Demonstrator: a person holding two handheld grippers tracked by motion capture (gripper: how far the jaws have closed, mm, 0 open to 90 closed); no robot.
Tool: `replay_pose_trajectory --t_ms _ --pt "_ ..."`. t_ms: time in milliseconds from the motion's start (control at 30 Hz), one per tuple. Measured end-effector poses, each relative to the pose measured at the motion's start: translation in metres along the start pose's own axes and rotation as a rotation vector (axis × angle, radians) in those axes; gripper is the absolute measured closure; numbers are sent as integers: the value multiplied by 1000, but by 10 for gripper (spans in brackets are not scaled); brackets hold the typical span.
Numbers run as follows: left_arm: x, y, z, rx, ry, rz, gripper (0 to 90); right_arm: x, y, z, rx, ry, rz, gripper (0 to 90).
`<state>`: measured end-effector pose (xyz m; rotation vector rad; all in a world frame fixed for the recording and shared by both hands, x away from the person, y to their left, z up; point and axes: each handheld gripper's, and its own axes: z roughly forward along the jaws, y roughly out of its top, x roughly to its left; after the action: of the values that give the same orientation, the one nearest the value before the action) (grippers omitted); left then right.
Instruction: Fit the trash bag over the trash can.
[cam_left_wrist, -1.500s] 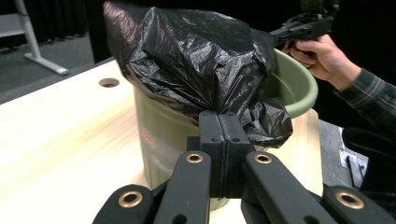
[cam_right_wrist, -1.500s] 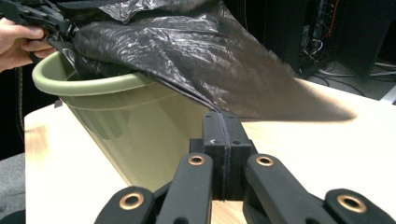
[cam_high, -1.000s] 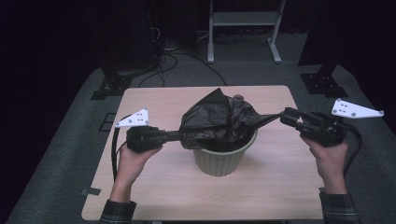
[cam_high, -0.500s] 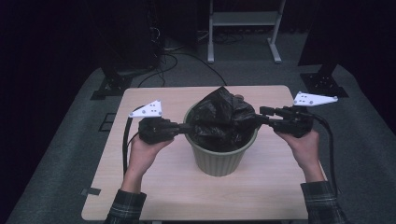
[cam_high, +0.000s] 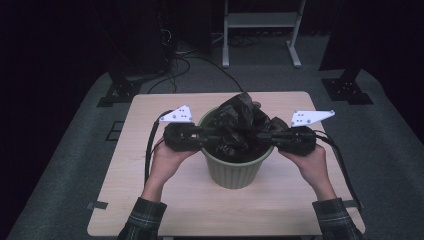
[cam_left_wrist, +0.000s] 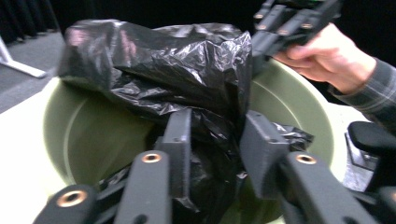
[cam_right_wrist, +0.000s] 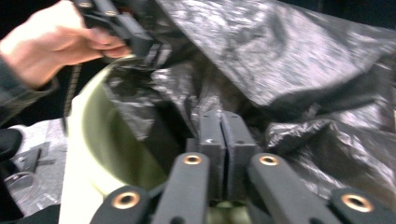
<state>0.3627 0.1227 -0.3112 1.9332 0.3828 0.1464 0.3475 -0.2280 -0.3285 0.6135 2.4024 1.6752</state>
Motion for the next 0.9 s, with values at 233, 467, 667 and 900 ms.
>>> replay_pose_trajectory --t_ms 233,467,667,900 --pt "1 -1 -12 -12 40 -6 526 9 6 -22 -76 -19 -11 680" --pt "-1 -2 -30 -37 49 -12 438 -17 -1 -53 -154 -139 81 570" --pt "1 -5 -34 -20 57 -21 425 -32 -7 -49 -132 -127 139 538" --pt "-1 -3 -39 -46 82 -24 257 -23 -10 -32 -80 -112 82 897"
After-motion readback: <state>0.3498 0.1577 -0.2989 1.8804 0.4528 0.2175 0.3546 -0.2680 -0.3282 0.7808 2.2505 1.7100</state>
